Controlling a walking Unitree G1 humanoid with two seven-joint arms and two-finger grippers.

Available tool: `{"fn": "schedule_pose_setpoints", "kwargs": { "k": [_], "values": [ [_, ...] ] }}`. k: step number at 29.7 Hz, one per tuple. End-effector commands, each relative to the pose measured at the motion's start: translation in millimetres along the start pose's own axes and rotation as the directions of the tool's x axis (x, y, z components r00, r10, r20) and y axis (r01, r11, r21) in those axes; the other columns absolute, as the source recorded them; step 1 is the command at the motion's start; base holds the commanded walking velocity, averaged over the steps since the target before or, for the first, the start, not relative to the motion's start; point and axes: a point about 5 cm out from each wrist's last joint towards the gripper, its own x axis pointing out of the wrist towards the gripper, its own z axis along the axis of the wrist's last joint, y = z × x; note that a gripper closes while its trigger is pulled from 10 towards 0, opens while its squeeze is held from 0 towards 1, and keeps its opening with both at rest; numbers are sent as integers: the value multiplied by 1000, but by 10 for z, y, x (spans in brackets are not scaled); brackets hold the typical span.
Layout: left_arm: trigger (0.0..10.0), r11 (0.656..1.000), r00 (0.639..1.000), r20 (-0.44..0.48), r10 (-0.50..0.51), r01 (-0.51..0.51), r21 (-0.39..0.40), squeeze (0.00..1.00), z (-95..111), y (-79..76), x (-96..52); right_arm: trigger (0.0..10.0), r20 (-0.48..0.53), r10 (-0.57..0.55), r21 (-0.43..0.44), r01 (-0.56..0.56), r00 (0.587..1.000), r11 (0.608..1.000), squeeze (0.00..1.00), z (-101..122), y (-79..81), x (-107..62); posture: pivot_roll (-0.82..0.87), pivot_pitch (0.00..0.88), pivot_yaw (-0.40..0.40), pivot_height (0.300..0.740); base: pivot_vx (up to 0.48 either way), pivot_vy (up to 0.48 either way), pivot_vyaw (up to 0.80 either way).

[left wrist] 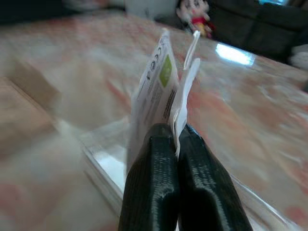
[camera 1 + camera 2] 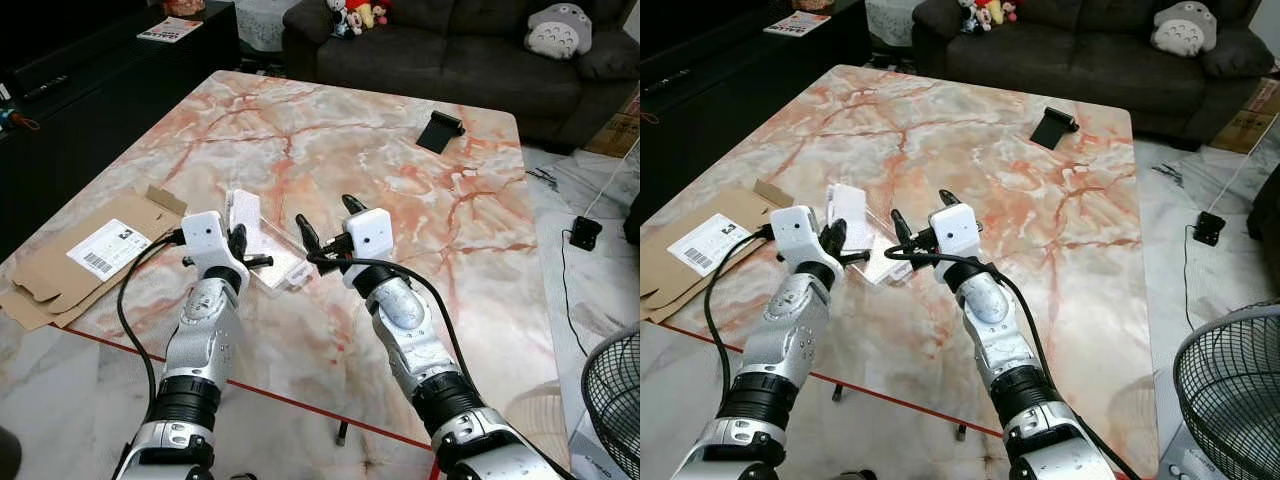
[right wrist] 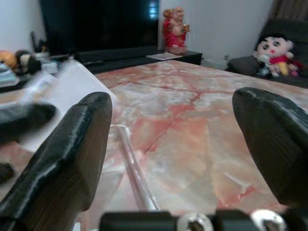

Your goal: Picking trash to rubbish bin

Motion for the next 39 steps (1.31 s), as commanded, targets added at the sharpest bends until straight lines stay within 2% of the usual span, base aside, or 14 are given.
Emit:
{"fn": "schedule_pose_setpoints", "kwargs": {
  "k": [1,2,3,7,9,10,14,17,21,23,27,30,34,39],
  "values": [
    [7529,992,995,100,-3,-10,129,0,157,-11,5,10000,34,-18,10,17,999,1000,0,90,-41,45,121,77,-19,740,0,0,0],
    [10000,976,987,157,-21,-14,219,0,237,-26,8,10000,33,-19,4,19,999,1000,0,96,-49,52,121,80,-17,740,0,0,0],
    [10000,969,984,178,-25,-20,246,0,265,-29,6,10000,32,-24,4,24,999,1000,0,95,-55,53,121,80,-17,740,0,0,0],
    [10000,968,983,180,-23,-23,251,0,267,-30,4,10000,32,-24,3,24,999,1000,0,94,-56,53,121,80,-17,740,0,0,0],
    [10000,936,977,208,-39,-37,349,0,286,-1,-3,10000,43,-108,8,107,993,994,0,125,-197,50,126,88,-18,740,0,0,0],
    [10000,936,977,208,-39,-37,349,0,286,-1,-3,10000,43,-108,8,107,993,994,0,125,-197,50,126,88,-18,740,0,0,0],
    [10000,901,963,266,-42,-78,426,0,343,85,-12,10000,60,-177,10,177,982,984,0,165,-387,34,126,91,-15,740,0,0,0],
    [10000,894,956,293,-22,-112,434,0,381,142,-11,10000,52,-195,-20,196,979,980,0,146,-475,2,134,92,-13,740,0,0,0],
    [10000,887,954,300,-19,-122,444,0,395,196,-14,10000,49,-253,-11,254,966,967,0,146,-614,-37,129,96,-11,740,0,0,0],
    [10000,887,954,299,-16,-125,445,0,390,211,-18,10000,49,-263,0,263,964,965,0,141,-637,-47,128,97,-11,740,0,0,0],
    [10000,883,956,293,-22,-118,454,0,340,207,-49,10000,29,-238,-43,239,971,970,0,85,-651,-87,134,102,-9,740,0,0,0],
    [10000,890,958,286,-28,-106,443,0,322,205,-67,10000,26,-274,-25,275,961,961,0,82,-730,-114,130,102,-3,740,0,0,0],
    [10000,898,961,274,-37,-89,431,0,290,173,-72,10000,28,-265,-27,266,964,964,0,81,-710,-109,125,97,-2,740,0,0,0],
    [10000,909,956,286,-71,-55,412,0,294,22,-59,10000,37,-240,2,241,970,971,0,71,-597,-82,121,84,1,740,0,0,0]
  ]
}}
